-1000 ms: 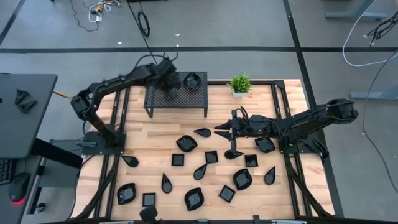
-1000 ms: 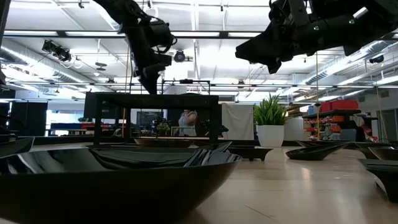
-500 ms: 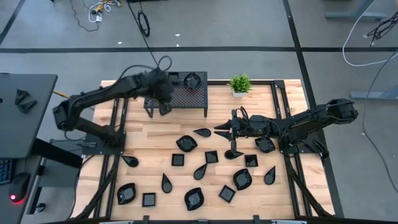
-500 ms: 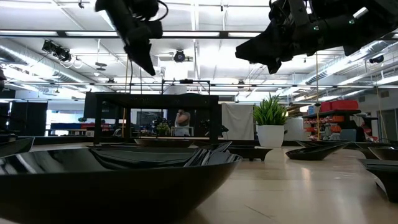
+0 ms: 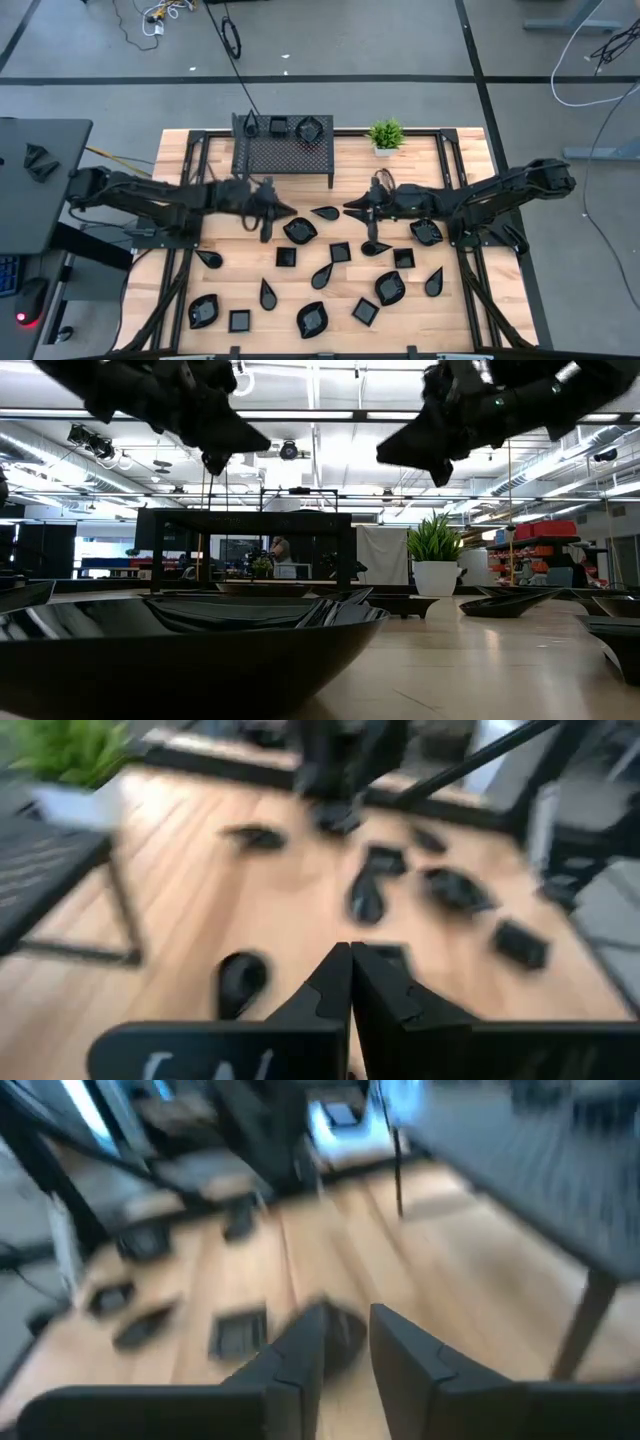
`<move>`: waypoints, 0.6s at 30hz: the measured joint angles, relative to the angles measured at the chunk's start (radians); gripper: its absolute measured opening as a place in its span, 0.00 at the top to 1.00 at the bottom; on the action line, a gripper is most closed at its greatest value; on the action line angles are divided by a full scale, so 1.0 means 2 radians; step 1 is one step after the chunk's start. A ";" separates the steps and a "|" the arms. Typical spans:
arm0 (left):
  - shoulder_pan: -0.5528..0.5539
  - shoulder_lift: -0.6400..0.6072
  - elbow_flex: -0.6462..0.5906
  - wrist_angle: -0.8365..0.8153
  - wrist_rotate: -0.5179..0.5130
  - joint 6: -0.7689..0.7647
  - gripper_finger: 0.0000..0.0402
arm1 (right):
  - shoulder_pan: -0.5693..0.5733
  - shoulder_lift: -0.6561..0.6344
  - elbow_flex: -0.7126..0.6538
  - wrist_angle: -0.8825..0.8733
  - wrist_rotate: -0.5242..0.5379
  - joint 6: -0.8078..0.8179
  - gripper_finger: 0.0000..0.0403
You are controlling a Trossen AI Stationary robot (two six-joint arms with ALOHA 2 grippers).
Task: Pick & Place Mini shaped plates
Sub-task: Stack the black drop-shaped plate on top of the drop-shaped plate on the shelf
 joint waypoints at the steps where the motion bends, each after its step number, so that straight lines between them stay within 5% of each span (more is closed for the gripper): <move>1: -0.014 0.002 -0.007 0.017 -0.013 -0.004 0.97 | 0.003 0.000 0.023 -0.061 0.000 0.005 0.77; 8: -0.063 0.003 -0.011 0.035 -0.121 0.026 0.97 | 0.024 0.000 0.169 -0.456 -0.002 0.053 0.73; 18: -0.060 0.003 -0.011 0.035 -0.142 0.041 0.97 | 0.065 0.000 0.181 -0.730 -0.017 0.220 0.61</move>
